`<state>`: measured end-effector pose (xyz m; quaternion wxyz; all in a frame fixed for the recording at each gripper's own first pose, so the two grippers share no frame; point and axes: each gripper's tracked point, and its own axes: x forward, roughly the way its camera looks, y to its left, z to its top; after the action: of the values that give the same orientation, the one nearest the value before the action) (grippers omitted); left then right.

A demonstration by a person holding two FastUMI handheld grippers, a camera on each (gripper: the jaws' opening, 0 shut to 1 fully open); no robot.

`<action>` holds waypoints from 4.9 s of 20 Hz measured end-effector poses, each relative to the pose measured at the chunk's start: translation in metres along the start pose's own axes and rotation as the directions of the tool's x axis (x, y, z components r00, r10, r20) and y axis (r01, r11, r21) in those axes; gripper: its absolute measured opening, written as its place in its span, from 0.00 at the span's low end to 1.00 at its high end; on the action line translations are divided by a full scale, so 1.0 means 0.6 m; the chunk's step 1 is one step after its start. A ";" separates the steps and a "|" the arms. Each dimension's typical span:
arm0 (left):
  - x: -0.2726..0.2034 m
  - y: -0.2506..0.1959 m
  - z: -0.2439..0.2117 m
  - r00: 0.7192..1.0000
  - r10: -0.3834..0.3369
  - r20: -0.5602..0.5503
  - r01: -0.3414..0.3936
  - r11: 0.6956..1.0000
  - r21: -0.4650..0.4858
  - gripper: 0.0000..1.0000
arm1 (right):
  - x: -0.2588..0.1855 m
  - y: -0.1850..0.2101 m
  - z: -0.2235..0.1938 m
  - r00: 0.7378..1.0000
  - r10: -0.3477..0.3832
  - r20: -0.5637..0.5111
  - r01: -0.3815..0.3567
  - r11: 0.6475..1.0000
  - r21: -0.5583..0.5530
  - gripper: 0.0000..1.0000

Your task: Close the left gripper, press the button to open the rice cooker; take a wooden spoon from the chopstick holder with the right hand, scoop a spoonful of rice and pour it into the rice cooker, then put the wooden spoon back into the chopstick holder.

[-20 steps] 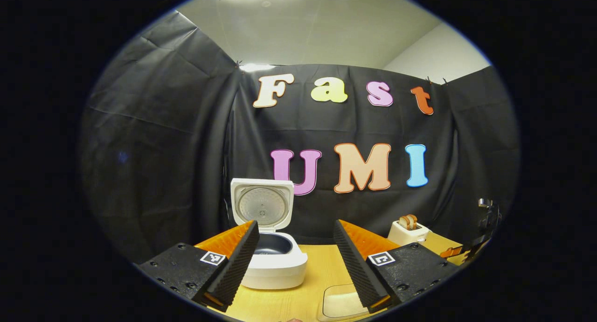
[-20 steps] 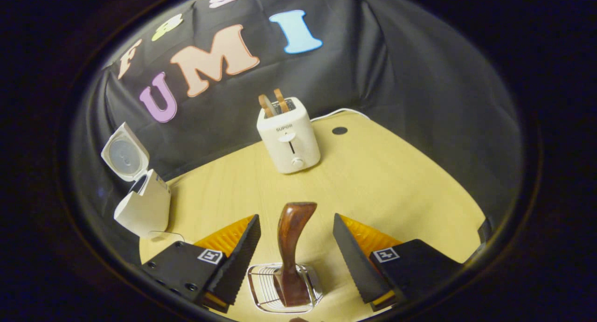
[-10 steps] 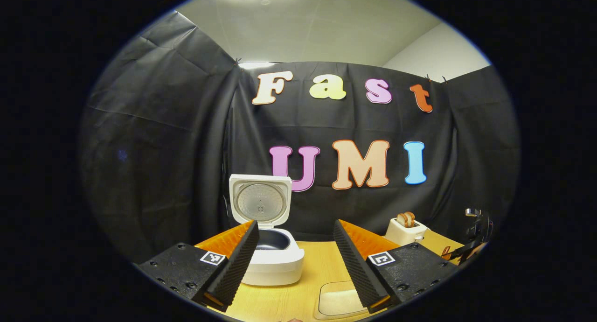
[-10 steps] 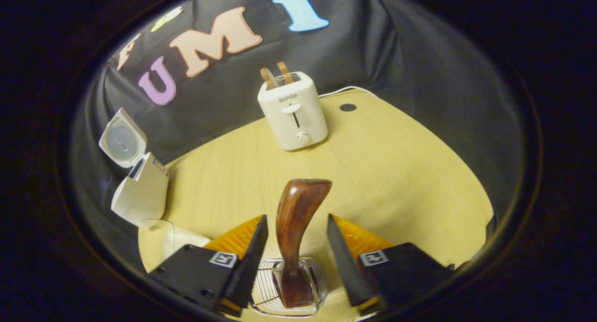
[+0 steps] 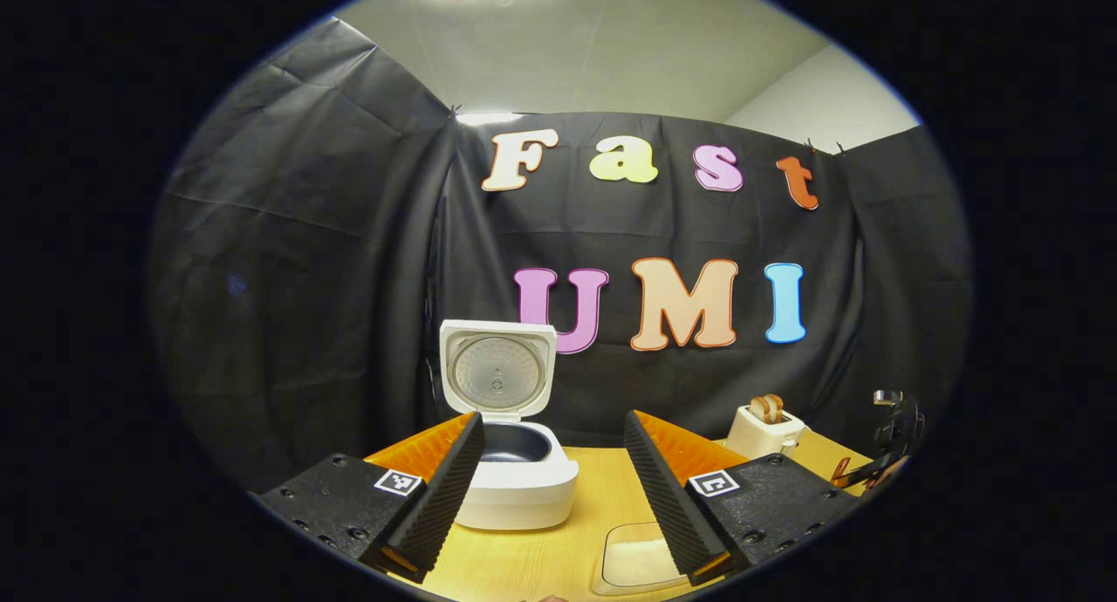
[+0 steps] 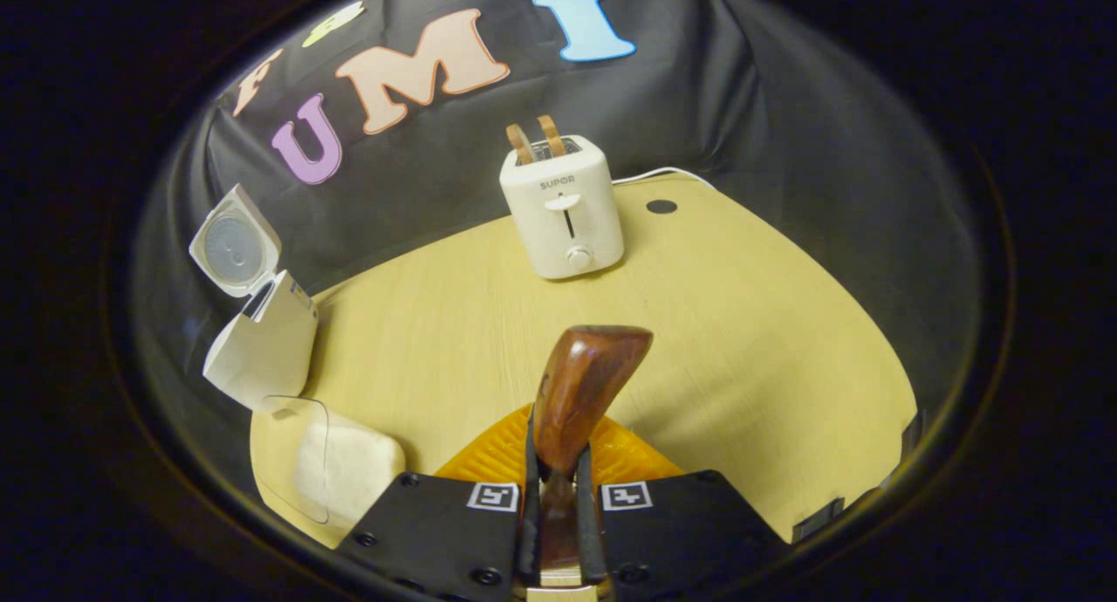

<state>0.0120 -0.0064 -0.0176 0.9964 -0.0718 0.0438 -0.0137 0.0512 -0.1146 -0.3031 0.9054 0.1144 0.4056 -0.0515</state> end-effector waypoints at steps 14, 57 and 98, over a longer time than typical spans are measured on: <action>-0.007 0.012 -0.004 0.999 -0.032 0.004 0.032 0.999 -0.037 0.95 | -0.153 0.069 0.115 0.960 0.037 0.277 0.007 0.988 -0.156 0.20; -0.098 0.231 -0.066 0.995 0.051 -0.087 -0.052 0.999 -0.010 0.95 | -0.041 0.503 -0.123 0.971 0.195 0.141 -0.107 0.874 -0.473 0.19; -0.097 0.195 -0.066 0.996 0.013 -0.087 -0.018 0.998 -0.053 0.95 | -0.118 0.525 0.070 0.872 0.462 0.162 -0.486 0.777 0.399 0.21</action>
<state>-0.0471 0.1058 -0.0683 0.9913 -0.0976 0.0881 -0.0078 0.0932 0.1798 -0.1711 0.8520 0.4070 0.3174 0.0873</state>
